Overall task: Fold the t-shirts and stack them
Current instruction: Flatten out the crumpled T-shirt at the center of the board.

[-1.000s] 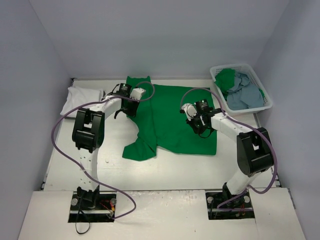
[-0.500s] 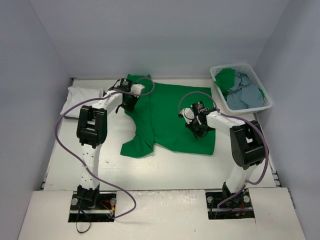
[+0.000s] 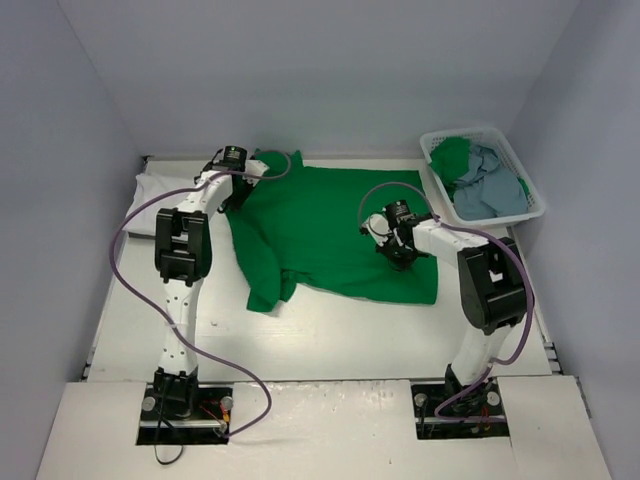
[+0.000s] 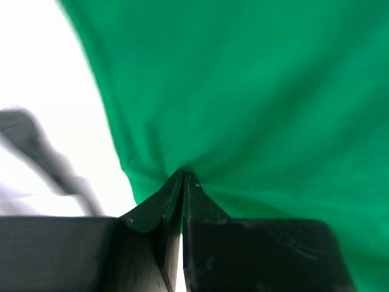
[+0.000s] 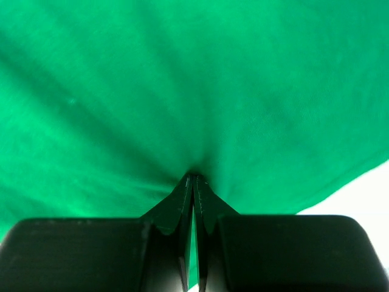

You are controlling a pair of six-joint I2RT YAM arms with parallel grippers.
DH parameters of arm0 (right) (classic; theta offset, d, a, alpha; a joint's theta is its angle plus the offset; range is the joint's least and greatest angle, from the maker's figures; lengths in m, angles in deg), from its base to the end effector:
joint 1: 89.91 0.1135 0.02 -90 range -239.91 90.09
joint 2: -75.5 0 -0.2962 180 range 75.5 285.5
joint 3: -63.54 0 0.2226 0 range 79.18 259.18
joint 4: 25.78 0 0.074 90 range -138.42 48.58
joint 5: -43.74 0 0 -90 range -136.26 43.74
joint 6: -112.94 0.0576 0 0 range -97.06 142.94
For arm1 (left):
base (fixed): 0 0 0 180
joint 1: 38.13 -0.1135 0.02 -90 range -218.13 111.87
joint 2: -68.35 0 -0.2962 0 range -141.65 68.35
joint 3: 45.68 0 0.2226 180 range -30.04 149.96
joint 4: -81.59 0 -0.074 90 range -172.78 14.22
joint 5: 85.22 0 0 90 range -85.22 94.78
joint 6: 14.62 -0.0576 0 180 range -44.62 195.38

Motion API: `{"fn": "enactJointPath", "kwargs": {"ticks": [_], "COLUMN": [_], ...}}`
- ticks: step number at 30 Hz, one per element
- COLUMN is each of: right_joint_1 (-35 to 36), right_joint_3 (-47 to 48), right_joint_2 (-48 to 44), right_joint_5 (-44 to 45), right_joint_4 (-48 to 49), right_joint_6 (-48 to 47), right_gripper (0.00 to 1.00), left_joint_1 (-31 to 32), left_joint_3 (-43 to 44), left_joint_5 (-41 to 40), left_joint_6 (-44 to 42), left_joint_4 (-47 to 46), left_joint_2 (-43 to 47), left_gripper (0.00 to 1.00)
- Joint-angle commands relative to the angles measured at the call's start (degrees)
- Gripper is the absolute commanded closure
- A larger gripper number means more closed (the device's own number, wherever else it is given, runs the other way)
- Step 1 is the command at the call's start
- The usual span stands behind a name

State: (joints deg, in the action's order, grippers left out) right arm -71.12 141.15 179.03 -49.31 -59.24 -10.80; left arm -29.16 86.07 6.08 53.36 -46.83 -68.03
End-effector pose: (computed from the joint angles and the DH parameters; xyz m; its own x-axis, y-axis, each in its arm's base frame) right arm 0.3365 0.1177 0.1910 -0.4846 -0.7507 -0.4490 -0.7413 0.6249 -0.2448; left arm 0.5228 -0.0838 0.1905 -0.6979 0.4896 -0.5227 0.4638 0.8651 0.1910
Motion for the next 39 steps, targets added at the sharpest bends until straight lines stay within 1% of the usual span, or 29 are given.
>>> {"fn": "enactJointPath", "kwargs": {"ticks": [1, 3, 6, 9, 11, 13, 14, 17, 19, 20, 21, 23, 24, 25, 26, 27, 28, 29, 30, 31, 32, 33, 34, 35, 36, 37, 38, 39], "right_joint_1": [-3.7, -4.9, -6.0, -6.7, -6.7, -6.7, -6.7, -6.7, -6.7, -6.7, -6.9, -7.1, -7.2, -7.2, -7.2, -7.2, -7.2, -7.0, -7.0, -7.0, -7.0, -7.0, -7.0, -7.0, -7.0, -6.9, -6.8, -6.8], "right_joint_3": [-1.5, -1.3, -0.9, -0.8, -1.0, -1.1, -1.2, -1.5, -1.5, -1.5, -1.5, -1.5, -1.4, -1.5, -1.7, -1.8, -1.7, -1.4, -1.2, -1.2, -1.4, -1.6, -2.3, -2.3, -3.4, -5.2, -6.4, -7.6], "right_joint_2": [4.3, 4.8, 5.5, 6.2, 6.6, 6.4, 6.0, 3.6, 1.2, 0.1, -0.8, -3.8, -4.6, -6.8, -8.1, -9.1, -10.9, -11.5, -12.1, -13.7, -14.5, -15.3, -17.4, -18.4, -19.5, -20.5, -22.5, -23.3], "right_joint_5": [7.1, 7.6, 8.0, 8.6, 8.8, 8.5, 8.3, 7.4, 6.5, 6.4, 5.8, 5.4, 4.9, 4.4, 3.8, 3.4, 0.5, -0.1, -0.8, -1.6, -1.6, -1.6, -2.1, -2.5, -2.9, -3.4, -3.7, -3.5], "right_joint_4": [-2.0, -1.7, -1.0, 0.6, 1.7, 2.3, 3.0, 3.6, 3.8, 3.8, 3.8, 4.0, 4.0, 3.9, 3.9, 3.4, 1.7, 0.6, -0.5, -1.9, -2.3, -2.9, -3.8, -4.3, -5.0, -6.1, -6.3, -6.3], "right_joint_6": [-3.2, -4.1, -4.4, -4.1, -3.4, -2.9, -2.3, -1.2, -0.8, -0.6, -0.5, -0.1, 0.2, 0.3, 0.3, 0.2, 0.1, -0.1, -0.3, -0.8, -1.2, -1.9, -3.7, -4.9, -6.4, -7.8, -11.2, -13.0], "right_gripper": [1.0, 1.0, 1.0, 1.0, 1.0, 1.0, 1.0, 1.0, 1.0, 1.0, 1.0, 0.93, 0.91, 0.91, 0.9, 0.87, 0.85, 0.84, 0.82, 0.78, 0.77, 0.77, 0.76, 0.76, 0.75, 0.74, 0.72, 0.72], "left_joint_1": [-2.2, -2.5, -2.5, -2.4, -2.5, -2.5, -2.4, -2.5, -2.5, -2.4, -2.4, -2.1, -2.0, -1.9, -1.6, -1.4, -1.2, -0.8, -0.5, -0.1, 0.4, 1.7, 2.8, 4.1, 7.1, 8.7, 10.3, 11.7], "left_joint_3": [4.3, 8.8, 12.8, 14.3, 14.4, 14.5, 14.5, 13.9, 13.0, 11.8, 11.1, 9.1, 8.3, 7.6, 6.5, 4.3, 3.0, 1.6, -1.8, -3.9, -6.4, -8.9, -14.4, -17.3, -20.5, -27.3, -30.7, -34.0], "left_joint_5": [-9.2, -10.3, -11.8, -12.8, -13.1, -12.7, -11.7, -9.8, -7.8, -7.2, -6.5, -4.6, -3.9, -2.5, -1.9, -1.5, 0.4, 1.4, 2.5, 3.2, 5.9, 7.5, 8.5, 9.0, 8.8, 8.1, 7.0, 5.1], "left_joint_6": [-5.9, -7.3, -7.9, -7.8, -7.2, -5.8, -4.2, -0.9, 0.5, 1.7, 2.2, 3.7, 4.2, 4.4, 5.4, 5.9, 6.4, 7.2, 7.4, 7.6, 7.5, 6.8, 6.0, 3.5, 1.6, -0.1, -3.4, -4.9], "left_joint_4": [1.6, 2.1, 1.9, -0.3, -1.5, -2.1, -1.9, -0.6, 0.5, 0.9, 1.6, 2.6, 3.5, 4.0, 4.2, 4.7, 5.3, 6.4, 6.8, 7.0, 7.2, 7.5, 7.5, 7.0, 6.6, 5.8, 4.8, 2.4], "left_joint_2": [-3.7, -6.3, -8.6, -9.3, -9.1, -7.4, -5.7, -1.7, 3.1, 4.7, 8.3, 13.6, 15.2, 17.2, 18.9, 22.5, 24.4, 28.0, 29.6, 31.5, 33.3, 37.4, 39.5, 43.7, 45.7, 47.8, 49.9, 53.4], "left_gripper": [1.0, 1.0, 1.0, 1.0, 0.95, 0.94, 0.91, 0.89, 0.81, 0.81, 0.8, 0.76, 0.73, 0.73, 0.73, 0.73, 0.73, 0.73, 0.73, 0.73, 0.73, 0.73, 0.73, 0.76, 0.77, 0.79, 0.83, 0.84]}}
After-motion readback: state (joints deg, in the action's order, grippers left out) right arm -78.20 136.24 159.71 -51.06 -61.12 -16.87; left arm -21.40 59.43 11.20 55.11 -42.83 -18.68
